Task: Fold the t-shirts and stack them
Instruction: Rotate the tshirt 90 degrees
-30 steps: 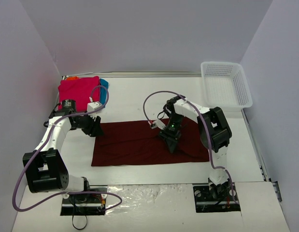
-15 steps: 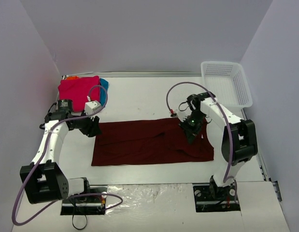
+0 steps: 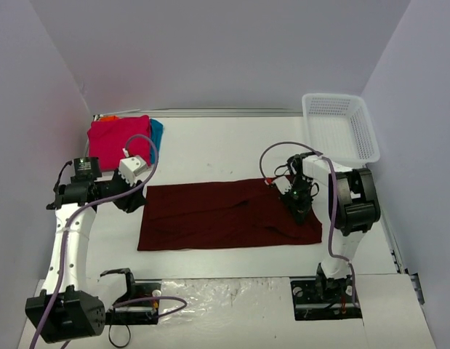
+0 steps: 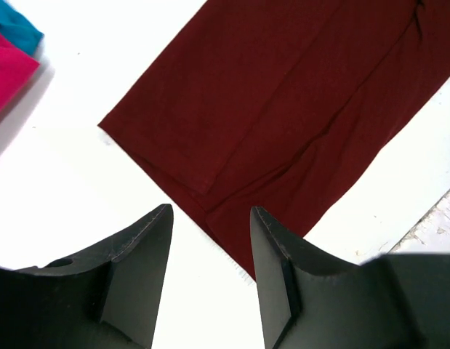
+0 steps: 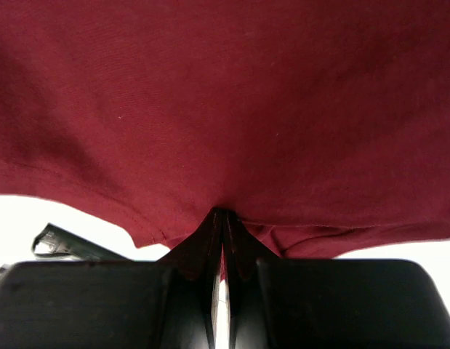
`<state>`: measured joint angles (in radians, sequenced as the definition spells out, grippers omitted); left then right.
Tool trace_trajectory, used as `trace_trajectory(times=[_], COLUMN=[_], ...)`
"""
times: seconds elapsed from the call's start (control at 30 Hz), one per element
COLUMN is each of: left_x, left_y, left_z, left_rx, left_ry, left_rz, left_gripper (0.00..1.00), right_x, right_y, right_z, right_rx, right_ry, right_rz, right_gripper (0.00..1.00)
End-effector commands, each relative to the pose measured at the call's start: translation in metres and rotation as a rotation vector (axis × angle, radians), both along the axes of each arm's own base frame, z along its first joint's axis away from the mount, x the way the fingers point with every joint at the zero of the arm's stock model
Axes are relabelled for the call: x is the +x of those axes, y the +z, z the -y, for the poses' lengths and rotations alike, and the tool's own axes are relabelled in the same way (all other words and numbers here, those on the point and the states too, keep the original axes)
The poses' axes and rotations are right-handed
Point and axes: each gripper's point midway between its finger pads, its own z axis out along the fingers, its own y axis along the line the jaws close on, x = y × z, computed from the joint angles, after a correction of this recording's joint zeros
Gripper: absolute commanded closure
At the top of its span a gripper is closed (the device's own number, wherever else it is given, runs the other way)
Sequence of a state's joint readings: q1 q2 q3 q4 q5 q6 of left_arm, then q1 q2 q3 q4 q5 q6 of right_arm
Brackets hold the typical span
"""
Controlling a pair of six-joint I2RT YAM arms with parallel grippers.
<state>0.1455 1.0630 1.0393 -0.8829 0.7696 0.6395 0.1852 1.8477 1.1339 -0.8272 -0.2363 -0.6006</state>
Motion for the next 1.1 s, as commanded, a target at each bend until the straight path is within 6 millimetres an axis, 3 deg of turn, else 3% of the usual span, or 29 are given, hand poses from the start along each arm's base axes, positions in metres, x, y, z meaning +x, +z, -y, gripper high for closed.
trace_trajectory(times=[0.0, 0.23, 0.27, 0.33, 0.37, 0.43, 0.47, 0.57, 0.6, 0.63, 0.7, 0.73, 0.97, 1.07], left_x=[-0.011, -0.018, -0.021, -0.022, -0.022, -0.022, -0.022, -0.02, -0.018, -0.017, -0.014, -0.012, 0.01, 0.016], left_y=[0.012, 0.025, 0.027, 0.028, 0.029, 0.031, 0.033, 0.037, 0.036, 0.038, 0.036, 0.037, 0.035, 0.03], left_z=[-0.003, -0.012, -0.012, -0.014, -0.016, -0.019, -0.021, -0.025, -0.027, -0.029, -0.034, -0.036, -0.051, -0.055], left_rx=[0.014, 0.045, 0.039, 0.049, 0.052, 0.062, 0.066, 0.077, 0.081, 0.087, 0.107, 0.117, 0.151, 0.163], left_ry=[0.033, 0.116, 0.126, 0.143, 0.155, 0.172, 0.188, 0.216, 0.225, 0.234, 0.251, 0.257, 0.324, 0.339], left_rz=[0.03, 0.072, 0.066, 0.06, 0.057, 0.058, 0.058, 0.062, 0.06, 0.06, 0.048, 0.048, 0.042, 0.022], left_gripper=[0.54, 0.54, 0.54, 0.54, 0.54, 0.53, 0.53, 0.53, 0.53, 0.52, 0.51, 0.51, 0.5, 0.5], right_x=[0.004, 0.043, 0.062, 0.075, 0.101, 0.118, 0.141, 0.161, 0.189, 0.19, 0.211, 0.233, 0.312, 0.346], right_y=[-0.018, -0.043, -0.04, -0.047, -0.041, -0.049, -0.039, -0.048, -0.037, -0.049, -0.049, -0.051, -0.048, -0.034], right_z=[0.012, 0.009, 0.006, 0.002, -0.004, -0.01, -0.019, -0.032, -0.039, -0.042, -0.052, -0.057, -0.105, -0.129], right_rx=[-0.052, -0.041, -0.034, -0.023, -0.005, 0.015, 0.052, 0.101, 0.12, 0.12, 0.136, 0.144, 0.16, 0.181], right_ry=[-0.022, -0.047, -0.054, -0.058, -0.06, -0.065, -0.069, -0.067, -0.062, -0.059, -0.053, -0.055, -0.018, -0.031], right_rz=[-0.022, -0.039, -0.001, -0.015, 0.036, 0.034, 0.075, 0.059, 0.129, 0.099, 0.136, 0.184, 0.475, 0.637], right_gripper=[1.0, 1.0, 1.0, 1.0, 1.0, 1.0, 1.0, 1.0, 1.0, 1.0, 1.0, 1.0, 1.0, 1.0])
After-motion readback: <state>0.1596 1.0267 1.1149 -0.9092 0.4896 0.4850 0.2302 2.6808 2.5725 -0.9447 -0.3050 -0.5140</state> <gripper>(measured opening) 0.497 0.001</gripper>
